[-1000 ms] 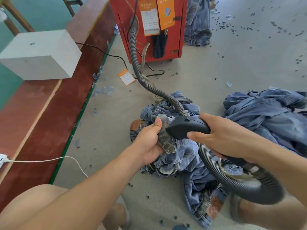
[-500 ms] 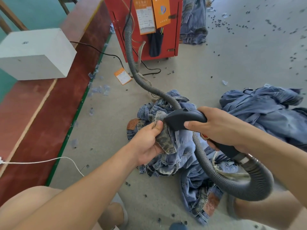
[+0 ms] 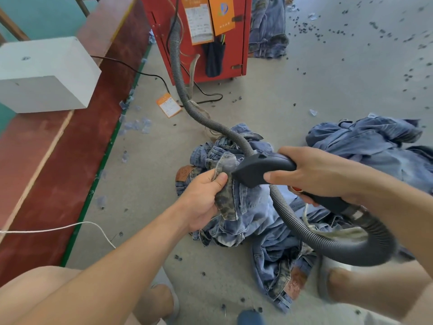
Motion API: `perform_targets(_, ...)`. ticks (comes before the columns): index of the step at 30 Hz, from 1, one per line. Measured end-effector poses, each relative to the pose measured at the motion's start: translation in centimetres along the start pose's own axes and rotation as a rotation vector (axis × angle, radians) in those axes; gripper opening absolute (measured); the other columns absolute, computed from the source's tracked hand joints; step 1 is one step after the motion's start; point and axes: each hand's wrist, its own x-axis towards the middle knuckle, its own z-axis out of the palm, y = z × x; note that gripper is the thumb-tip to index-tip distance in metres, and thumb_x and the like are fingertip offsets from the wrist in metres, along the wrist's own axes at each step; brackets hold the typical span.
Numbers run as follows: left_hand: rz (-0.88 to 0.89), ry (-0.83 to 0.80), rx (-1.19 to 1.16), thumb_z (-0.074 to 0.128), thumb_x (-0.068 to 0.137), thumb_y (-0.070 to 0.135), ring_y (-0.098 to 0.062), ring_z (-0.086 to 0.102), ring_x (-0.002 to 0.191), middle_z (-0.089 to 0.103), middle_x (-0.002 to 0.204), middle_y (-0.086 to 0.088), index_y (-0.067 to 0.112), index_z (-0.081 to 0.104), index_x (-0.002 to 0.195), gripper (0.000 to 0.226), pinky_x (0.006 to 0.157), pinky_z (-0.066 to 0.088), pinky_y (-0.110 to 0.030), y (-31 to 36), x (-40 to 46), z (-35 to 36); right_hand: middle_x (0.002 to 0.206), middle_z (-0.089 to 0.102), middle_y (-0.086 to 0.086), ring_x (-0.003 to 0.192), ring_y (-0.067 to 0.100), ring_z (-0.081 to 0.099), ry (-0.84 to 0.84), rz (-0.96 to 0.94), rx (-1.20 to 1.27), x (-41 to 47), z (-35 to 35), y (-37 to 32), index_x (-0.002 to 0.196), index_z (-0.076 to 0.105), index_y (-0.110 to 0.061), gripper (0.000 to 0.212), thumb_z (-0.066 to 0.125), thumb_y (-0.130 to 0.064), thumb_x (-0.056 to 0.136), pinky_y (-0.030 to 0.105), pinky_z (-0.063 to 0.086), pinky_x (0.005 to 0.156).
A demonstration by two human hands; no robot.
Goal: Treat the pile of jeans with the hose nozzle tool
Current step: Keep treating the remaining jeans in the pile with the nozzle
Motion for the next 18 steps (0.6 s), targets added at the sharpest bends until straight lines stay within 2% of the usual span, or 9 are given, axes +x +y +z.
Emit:
perform_targets(3, 0.028, -0.004, 0.039, 0.038, 0.110, 0.007, -0.026, 0.075, 0.101, 0.076, 0.113, -0.014, 0.007, 0.067, 0.119, 0.030, 0.077, 0.061, -0.035, 0.3, 0.0, -0.2, 0.060, 0.060, 0.004, 0.044, 0.019, 0.055, 0.132, -0.022, 0.067, 0.7, 0.6, 0.0, 0.096, 0.061, -0.026, 0.017, 0.070, -0.041, 0.096, 0.034, 0.052, 0.045)
perform_targets(6, 0.036, -0.029, 0.093, 0.036, 0.109, 0.001, -0.027, 0.073, 0.106, 0.072, 0.123, -0.019, 0.003, 0.062, 0.130, 0.033, 0.080, 0.061, -0.034, 0.0, -0.2, -0.2, 0.058, 0.058, 0.001, 0.044, 0.018, 0.054, 0.191, 0.016, 0.177, 0.8, -0.4, 0.1, 0.098, 0.062, -0.025, 0.017, 0.070, -0.039, 0.097, 0.032, 0.051, 0.045)
perform_targets(10, 0.040, -0.019, 0.132, 0.034, 0.106, -0.010, -0.029, 0.068, 0.113, 0.067, 0.132, -0.021, 0.008, 0.055, 0.141, 0.044, 0.087, 0.059, -0.037, 0.8, -0.3, -0.7, 0.058, 0.058, 0.000, 0.047, 0.020, 0.055, 0.003, 0.010, 0.108, -0.1, -2.3, 0.3, 0.083, 0.064, -0.037, 0.015, 0.073, -0.043, 0.094, 0.031, 0.051, 0.046)
perform_targets(14, -0.015, -0.132, 0.140, 0.031, 0.106, -0.010, -0.032, 0.066, 0.122, 0.069, 0.132, -0.018, 0.012, 0.058, 0.140, 0.049, 0.097, 0.055, -0.040, 0.6, -0.6, -0.6, 0.057, 0.059, -0.002, 0.045, 0.020, 0.056, -0.088, 0.027, 0.056, -0.3, -1.3, 0.4, 0.081, 0.062, -0.039, 0.017, 0.074, -0.044, 0.092, 0.031, 0.051, 0.046)
perform_targets(16, -0.045, -0.144, 0.158, 0.033, 0.106, -0.010, -0.036, 0.063, 0.126, 0.068, 0.132, -0.019, 0.014, 0.060, 0.140, 0.050, 0.106, 0.050, -0.048, 0.2, -0.6, -0.5, 0.057, 0.060, -0.002, 0.044, 0.018, 0.056, -0.027, -0.010, 0.001, 0.3, -0.4, 0.3, 0.082, 0.060, -0.040, 0.018, 0.073, -0.044, 0.093, 0.032, 0.052, 0.046)
perform_targets(18, -0.063, -0.130, 0.159, 0.034, 0.105, -0.010, -0.040, 0.061, 0.128, 0.068, 0.132, -0.019, 0.014, 0.062, 0.138, 0.049, 0.107, 0.047, -0.052, 0.0, -0.5, -0.6, 0.059, 0.062, 0.000, 0.044, 0.016, 0.057, 0.105, -0.041, -0.002, 1.1, 0.0, 0.4, 0.089, 0.060, -0.036, 0.015, 0.072, -0.042, 0.094, 0.032, 0.052, 0.045)
